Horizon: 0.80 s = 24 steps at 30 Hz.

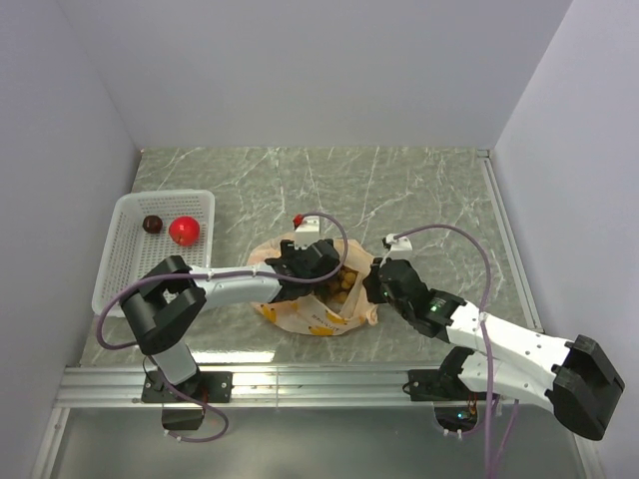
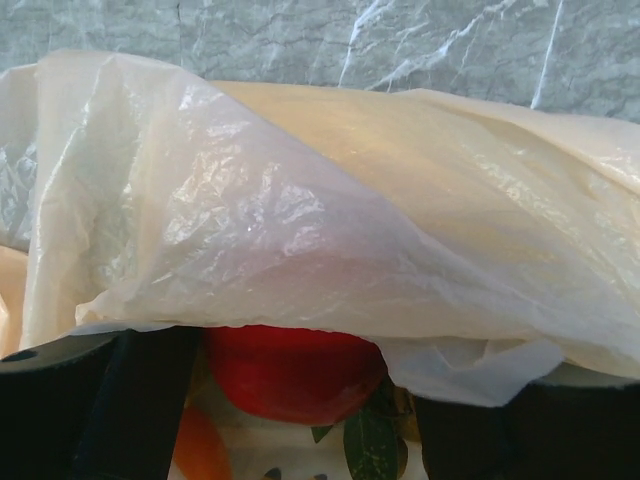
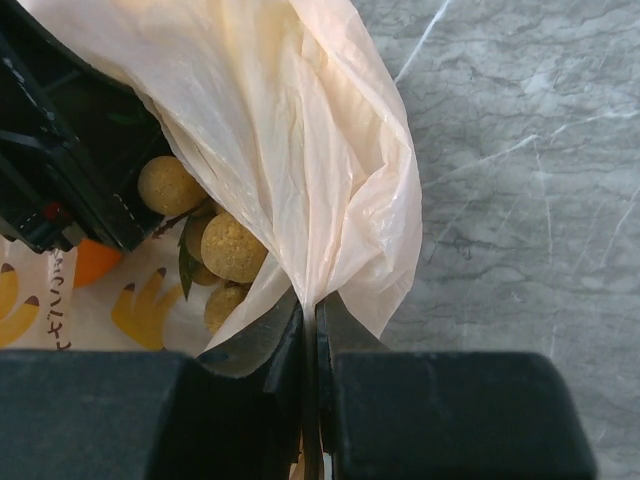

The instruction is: Untie the knot of the plastic bag and take out the fruit

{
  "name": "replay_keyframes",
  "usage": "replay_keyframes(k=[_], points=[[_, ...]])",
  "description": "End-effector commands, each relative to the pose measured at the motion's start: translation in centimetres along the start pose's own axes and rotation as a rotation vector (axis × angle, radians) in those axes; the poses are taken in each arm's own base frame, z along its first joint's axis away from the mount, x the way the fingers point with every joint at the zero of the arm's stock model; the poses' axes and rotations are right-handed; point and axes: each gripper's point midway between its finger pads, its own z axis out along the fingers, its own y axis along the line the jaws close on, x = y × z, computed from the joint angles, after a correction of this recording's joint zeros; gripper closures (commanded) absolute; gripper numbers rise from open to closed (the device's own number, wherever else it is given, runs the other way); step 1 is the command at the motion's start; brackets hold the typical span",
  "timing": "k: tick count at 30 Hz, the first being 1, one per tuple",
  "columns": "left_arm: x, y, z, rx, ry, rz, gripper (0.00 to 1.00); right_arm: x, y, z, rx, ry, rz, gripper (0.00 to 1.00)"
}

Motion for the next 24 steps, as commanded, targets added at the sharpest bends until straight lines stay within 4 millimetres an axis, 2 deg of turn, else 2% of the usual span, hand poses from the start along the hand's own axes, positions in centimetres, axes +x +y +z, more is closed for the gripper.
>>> replay_keyframes(k=[1,2,5,6,8,9,13,16,17,22,24], points=[[-0.9,-0.3,0.4,0.007,-0.06,-0.033,0.23,-0.5,0.8,0.3,-0.021,-0.024,0.024,0.87],[-1.0,-0.2,0.3,0.006,-0.066,-0.032,0.25,-0.6,0.9,0.3,-0.023,-0.026,0.022,0.87],[-1.3,0.1,-0.2,0.012,-0.075,-0.036,0.43,-0.7,0.8,0.2,-0.018,-0.031,0.019,0.87],[-1.4,0.1,-0.4,0.014,-0.073,-0.036,0.55,-0.7,0.6,0.2,-0.012,-0.03,0.016,0.87],[-1.7,0.3,-1.3,0.029,-0.07,-0.038,0.62,-1.0,0.6,0.1,-0.005,-0.04,0.015,0.87],[-1.8,0.3,-1.6,0.034,-0.066,-0.04,0.69,-1.0,0.5,0.1,0.0,-0.038,0.012,0.87],[-1.3,0.7,-3.9,0.093,-0.009,-0.014,0.78,-1.6,-0.1,0.0,0.04,-0.057,-0.003,0.88],[-1.0,0.4,-6.1,0.176,0.028,-0.001,0.78,-2.3,-0.9,-0.2,0.083,-0.076,-0.008,0.88],[-0.3,-0.1,-7.3,0.252,0.064,0.021,0.78,-2.5,-1.0,-0.2,0.093,-0.081,-0.013,0.88],[1.7,-1.3,-11.0,0.465,0.163,0.102,0.76,-3.4,-1.2,0.0,0.133,-0.095,-0.028,0.88],[0.9,-1.6,-13.0,0.547,0.152,0.099,0.76,-3.3,-1.2,0.1,0.136,-0.092,-0.031,0.88]])
